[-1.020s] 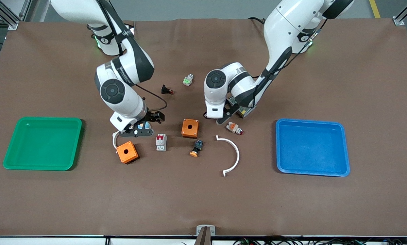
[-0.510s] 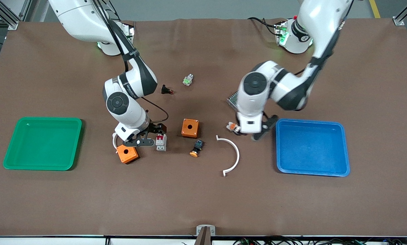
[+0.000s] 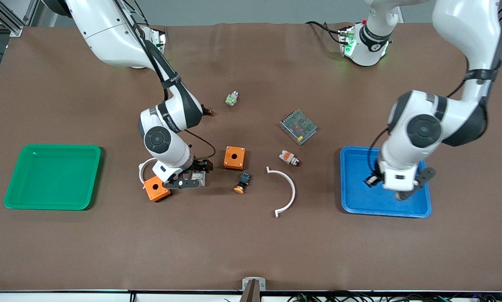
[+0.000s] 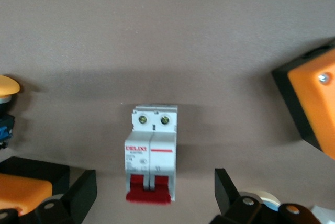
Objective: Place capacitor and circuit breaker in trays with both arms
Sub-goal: 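Carry the capacitor to the blue tray while the right gripper grasps the breaker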
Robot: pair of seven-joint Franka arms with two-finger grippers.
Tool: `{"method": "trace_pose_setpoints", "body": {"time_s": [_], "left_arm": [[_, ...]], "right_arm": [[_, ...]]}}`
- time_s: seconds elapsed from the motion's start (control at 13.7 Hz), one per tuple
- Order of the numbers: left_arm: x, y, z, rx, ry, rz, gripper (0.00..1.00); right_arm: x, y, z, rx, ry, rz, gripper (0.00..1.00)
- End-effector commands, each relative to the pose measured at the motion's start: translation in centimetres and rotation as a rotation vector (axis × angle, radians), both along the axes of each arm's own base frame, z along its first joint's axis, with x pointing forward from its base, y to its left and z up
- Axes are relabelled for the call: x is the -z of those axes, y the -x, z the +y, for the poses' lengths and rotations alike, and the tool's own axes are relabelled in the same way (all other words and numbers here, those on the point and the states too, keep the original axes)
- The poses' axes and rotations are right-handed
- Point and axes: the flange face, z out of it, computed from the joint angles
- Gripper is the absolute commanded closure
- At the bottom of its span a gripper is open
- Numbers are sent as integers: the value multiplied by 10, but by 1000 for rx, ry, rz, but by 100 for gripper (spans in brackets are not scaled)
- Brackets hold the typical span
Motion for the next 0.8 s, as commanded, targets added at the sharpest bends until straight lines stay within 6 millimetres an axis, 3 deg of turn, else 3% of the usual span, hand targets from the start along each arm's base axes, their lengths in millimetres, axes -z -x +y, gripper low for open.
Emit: {"method": "trace_pose_setpoints", "body": {"time_s": [0.0,0.15,0.36,0.58,0.66,0.73], "left_arm": [[16,-3,72,48,1,49,100],[33,-6,106,43,14,74,100],[68,-7,149,23,51,92,100],[99,-9,161,4,87,87,99],[110,-10,159,-17,124,89,99],[115,-11,157,-33,153,80,98]], "right_arm": [[2,-8,14,11,-18,-6,38],[2,-10,11,10,-17,-5,66],[2,-11,8,4,-15,-7,96],[-7,-13,4,4,-13,-5,99],[-26,-14,-2,8,-7,7,99],[-56,-16,-9,13,-4,19,99]]}}
